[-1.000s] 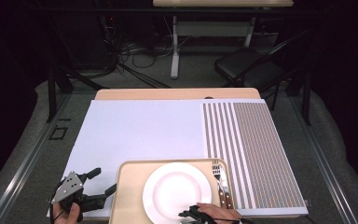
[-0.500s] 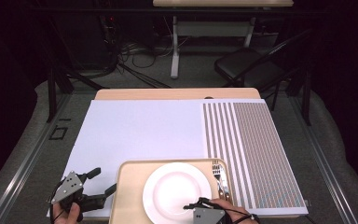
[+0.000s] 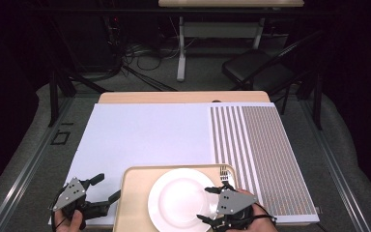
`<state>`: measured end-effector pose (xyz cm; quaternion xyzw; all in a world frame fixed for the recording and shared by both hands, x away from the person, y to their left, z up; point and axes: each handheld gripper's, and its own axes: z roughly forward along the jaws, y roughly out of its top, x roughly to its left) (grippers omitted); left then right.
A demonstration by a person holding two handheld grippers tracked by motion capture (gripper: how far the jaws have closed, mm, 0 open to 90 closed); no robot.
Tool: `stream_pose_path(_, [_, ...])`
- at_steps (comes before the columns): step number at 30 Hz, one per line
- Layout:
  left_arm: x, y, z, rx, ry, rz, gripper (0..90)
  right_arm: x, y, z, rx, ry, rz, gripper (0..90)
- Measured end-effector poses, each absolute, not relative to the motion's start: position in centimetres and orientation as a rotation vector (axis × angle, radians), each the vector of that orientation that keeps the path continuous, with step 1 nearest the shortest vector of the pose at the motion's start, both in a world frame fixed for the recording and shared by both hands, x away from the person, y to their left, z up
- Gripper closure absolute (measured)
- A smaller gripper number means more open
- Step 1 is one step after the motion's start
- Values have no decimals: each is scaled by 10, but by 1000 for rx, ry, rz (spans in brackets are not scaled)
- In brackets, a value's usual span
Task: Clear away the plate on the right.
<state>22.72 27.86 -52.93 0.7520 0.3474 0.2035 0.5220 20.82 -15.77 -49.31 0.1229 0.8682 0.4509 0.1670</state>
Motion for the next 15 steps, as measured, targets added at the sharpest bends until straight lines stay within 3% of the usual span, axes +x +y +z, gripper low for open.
stream_pose_path(15, [227, 278, -529, 1801, 834, 492, 158, 215, -167, -493, 517, 2401, 1321, 92])
